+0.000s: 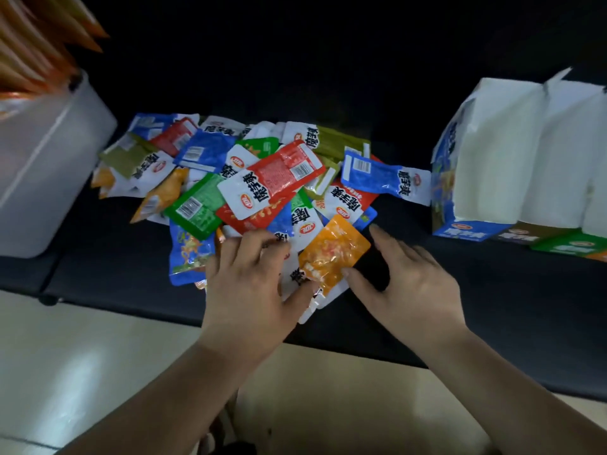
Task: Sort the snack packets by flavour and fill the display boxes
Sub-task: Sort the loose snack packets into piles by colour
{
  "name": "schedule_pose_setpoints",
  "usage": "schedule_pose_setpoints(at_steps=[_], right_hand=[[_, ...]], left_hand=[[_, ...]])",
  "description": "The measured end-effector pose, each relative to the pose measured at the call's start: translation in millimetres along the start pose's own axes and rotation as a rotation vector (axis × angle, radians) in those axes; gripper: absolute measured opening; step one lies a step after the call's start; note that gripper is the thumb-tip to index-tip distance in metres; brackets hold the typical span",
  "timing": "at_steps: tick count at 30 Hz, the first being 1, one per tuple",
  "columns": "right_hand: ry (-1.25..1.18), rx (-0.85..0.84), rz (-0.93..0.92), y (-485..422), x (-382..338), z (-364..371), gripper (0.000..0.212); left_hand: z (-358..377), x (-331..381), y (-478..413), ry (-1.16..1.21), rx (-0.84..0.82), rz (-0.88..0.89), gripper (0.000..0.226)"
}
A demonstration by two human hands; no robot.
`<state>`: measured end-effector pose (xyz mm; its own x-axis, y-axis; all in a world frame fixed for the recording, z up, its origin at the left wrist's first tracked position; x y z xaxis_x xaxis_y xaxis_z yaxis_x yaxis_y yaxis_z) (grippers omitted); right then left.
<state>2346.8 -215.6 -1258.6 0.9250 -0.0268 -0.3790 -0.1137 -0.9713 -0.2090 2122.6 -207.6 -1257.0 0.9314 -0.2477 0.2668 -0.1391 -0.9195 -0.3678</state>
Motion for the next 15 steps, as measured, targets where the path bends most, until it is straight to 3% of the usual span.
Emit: schedule_pose_setpoints(at_steps=[5,7,10,15], right_hand=[[0.013,0.066,0.011,-12.1,-0.7,-3.1,0.07],[-0.006,0.046,0.029,-10.9,-2.8,-5.9,0.07],[-0.051,-0.009,0.083,-6.1,-3.8,-8.9,0.07],[-0.116,-0.112,0.29,-19.9,-7.3,-10.6,0.046]], left_hand=[[7.5,4.7,19.7,0.011,-0.174,-0.056,0.044],[10.4,5.7,12.6,0.01,-0.173,-0.049,0.037],[10.4,7.7,3.6,-0.026,-0.166,-0.032,0.045],[15.0,21.1,-2.3,0.14,-0.177,0.112,0.033]])
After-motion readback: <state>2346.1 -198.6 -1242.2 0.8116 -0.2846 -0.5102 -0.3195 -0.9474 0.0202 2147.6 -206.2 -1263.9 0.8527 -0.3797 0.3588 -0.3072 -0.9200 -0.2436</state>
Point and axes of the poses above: each hand's wrist, its own y-axis away from the middle knuckle, its own z-axis out of the palm, x = y × z, the point moved 1 cm from there along -y, towards the middle knuckle, and after that the axes turned 9 degrees about x, right-handed, at the moved point
